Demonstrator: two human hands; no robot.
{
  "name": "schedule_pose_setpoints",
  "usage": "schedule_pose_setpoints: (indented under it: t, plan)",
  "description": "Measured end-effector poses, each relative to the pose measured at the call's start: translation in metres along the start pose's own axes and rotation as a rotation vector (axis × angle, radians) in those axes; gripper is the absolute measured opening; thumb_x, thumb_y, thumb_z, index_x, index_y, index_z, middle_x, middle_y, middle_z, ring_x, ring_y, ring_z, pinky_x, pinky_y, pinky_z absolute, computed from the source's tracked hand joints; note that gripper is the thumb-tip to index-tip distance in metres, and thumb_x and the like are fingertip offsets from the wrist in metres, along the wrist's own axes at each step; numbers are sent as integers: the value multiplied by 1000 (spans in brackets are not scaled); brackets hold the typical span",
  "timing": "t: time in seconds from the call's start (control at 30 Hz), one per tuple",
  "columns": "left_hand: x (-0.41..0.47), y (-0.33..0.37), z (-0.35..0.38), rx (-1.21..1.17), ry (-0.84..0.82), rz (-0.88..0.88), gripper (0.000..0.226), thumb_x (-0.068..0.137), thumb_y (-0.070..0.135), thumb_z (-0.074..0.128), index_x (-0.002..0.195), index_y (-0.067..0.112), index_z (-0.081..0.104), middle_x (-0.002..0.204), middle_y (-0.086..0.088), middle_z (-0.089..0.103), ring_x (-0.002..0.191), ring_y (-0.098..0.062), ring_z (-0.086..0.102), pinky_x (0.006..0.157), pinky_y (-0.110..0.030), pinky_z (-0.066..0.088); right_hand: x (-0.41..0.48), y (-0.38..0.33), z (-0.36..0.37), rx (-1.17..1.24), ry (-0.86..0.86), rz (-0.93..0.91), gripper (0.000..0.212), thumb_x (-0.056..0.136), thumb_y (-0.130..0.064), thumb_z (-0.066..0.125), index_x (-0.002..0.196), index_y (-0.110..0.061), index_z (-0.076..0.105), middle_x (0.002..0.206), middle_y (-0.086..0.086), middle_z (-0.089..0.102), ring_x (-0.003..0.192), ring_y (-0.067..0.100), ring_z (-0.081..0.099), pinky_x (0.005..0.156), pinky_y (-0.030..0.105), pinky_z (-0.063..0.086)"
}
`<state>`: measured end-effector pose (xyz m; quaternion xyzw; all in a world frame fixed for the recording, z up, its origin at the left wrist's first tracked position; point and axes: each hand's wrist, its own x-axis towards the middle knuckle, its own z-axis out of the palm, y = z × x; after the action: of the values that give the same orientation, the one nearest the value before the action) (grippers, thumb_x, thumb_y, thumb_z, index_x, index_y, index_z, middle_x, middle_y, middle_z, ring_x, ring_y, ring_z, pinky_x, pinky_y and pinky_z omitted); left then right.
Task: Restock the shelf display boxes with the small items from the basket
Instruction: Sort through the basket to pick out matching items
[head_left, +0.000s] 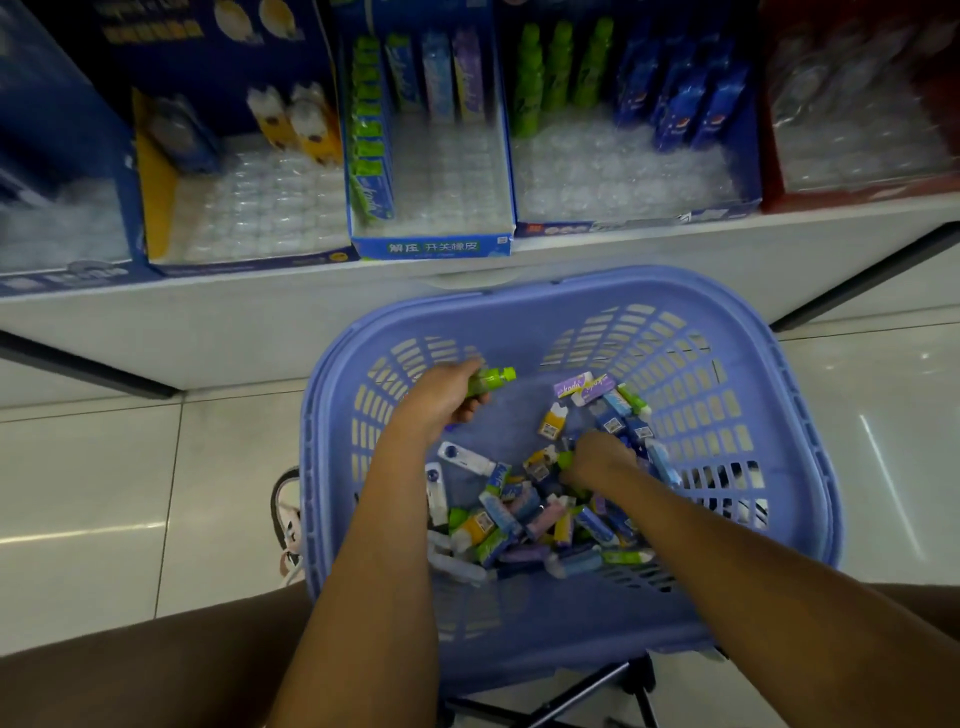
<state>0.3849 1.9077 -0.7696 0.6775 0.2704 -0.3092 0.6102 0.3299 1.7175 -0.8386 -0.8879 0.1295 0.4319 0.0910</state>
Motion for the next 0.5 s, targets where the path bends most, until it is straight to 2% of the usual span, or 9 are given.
schedule_pose_setpoints:
  t: [0.07,0.1,0.17,0.2,0.23,0.27,0.37,0.5]
  plan:
    - [-3,2,-3,14,35,30,35,98,34,48,75,10,59,53,-7,53,41,-13,40,41,-21,33,-6,-4,-19,353,-69,-119,37,84,-18,67,60,-13,39,60,6,39,59,20,43,57,29,40]
    - [-6,3,-5,19,30,39,35,97,35,49,74,10,60,55,-8,52,40,-13,40,40,-19,33,-13,-5,-30,554,-102,-195,34,86,-17,67,63,-10,43,62,8,40,62,21,43,58,29,37]
    - [-16,8,-8,102,-20,56,34,95,36,53,75,10,60,59,-9,52,38,-11,40,38,-18,32,-34,-6,-56,879,-198,-297,7,91,-15,61,91,-9,60,81,14,52,79,25,52,66,29,47]
    - [-23,11,-9,180,-61,59,34,94,39,54,78,9,60,59,-9,52,39,-12,40,39,-18,31,-45,-5,-69,982,-238,-345,17,92,-14,59,108,-9,61,91,14,57,85,25,57,69,27,53]
    - [-30,15,-10,251,-112,58,37,93,42,54,83,7,61,57,-7,53,40,-12,39,40,-18,31,-55,-3,-81,1029,-252,-413,26,91,-12,60,117,-9,60,97,11,62,86,23,61,71,24,57]
    - [-39,20,-11,291,-172,57,41,93,44,53,89,4,63,54,-5,54,39,-11,39,40,-19,30,-66,-3,-93,1018,-225,-487,28,89,-10,62,117,-8,61,98,7,65,84,20,64,72,22,58]
    - [-67,35,-11,268,-329,113,57,95,46,47,109,-7,62,46,2,49,35,-7,33,37,-16,26,-98,-11,-123,886,-52,-658,20,80,-3,71,98,-9,67,89,6,69,79,14,68,78,25,57]
    - [-103,53,-18,137,-391,275,43,95,42,47,96,4,67,47,3,47,37,-6,31,36,-16,24,-136,-29,-149,828,148,-817,25,72,-9,78,95,-16,72,91,-1,73,87,10,70,80,20,55]
